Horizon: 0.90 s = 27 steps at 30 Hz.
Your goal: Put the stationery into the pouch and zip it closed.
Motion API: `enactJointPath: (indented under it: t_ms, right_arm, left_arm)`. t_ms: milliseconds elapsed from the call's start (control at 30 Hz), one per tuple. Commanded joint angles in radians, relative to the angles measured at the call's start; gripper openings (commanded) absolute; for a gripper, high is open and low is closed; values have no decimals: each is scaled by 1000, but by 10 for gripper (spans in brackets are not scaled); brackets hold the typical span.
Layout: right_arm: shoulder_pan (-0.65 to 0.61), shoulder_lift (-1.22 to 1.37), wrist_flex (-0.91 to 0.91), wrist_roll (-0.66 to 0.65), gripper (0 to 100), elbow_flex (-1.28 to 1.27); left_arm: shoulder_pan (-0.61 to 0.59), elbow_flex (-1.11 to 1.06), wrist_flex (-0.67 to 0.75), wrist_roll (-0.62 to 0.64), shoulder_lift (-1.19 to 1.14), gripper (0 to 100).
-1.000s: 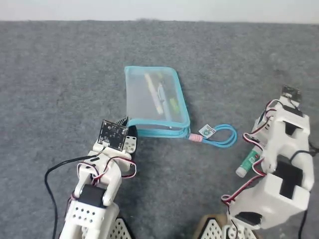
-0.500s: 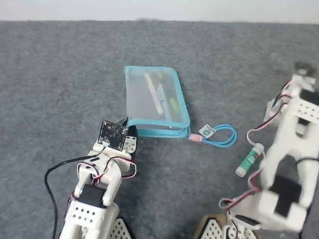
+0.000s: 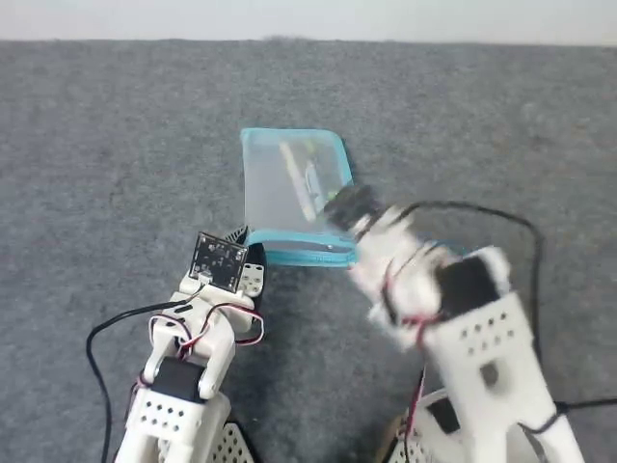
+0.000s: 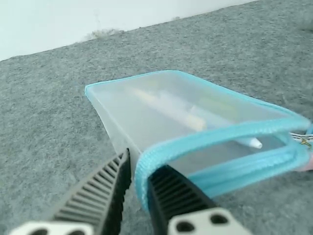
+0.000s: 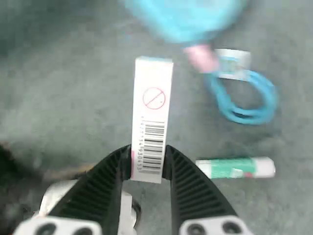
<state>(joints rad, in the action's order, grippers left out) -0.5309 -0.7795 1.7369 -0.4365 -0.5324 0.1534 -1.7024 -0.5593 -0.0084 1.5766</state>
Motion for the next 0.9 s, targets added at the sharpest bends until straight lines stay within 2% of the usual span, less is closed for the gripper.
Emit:
enactJointPath:
  t_ms: [0,67,300,500,700,867]
  right_arm:
    - [-154,-45,30,-5,7,3]
    - [-191,-8,-4,21,7,3]
    - [-188,289,-120,68,7,124]
    - [-142,607,-119,135,7,411]
    - [-108,901,-107,143,7,701]
    - [-113,1087,-30,160,7,957]
  left_arm:
    - [8,12,8,-8,17,11]
    - [8,12,12,-8,17,11]
    - [8,12,17,-8,17,11]
    - [8,12,15,-8,17,11]
    - [9,12,15,-8,12,11]
    - [17,12,15,-8,11,11]
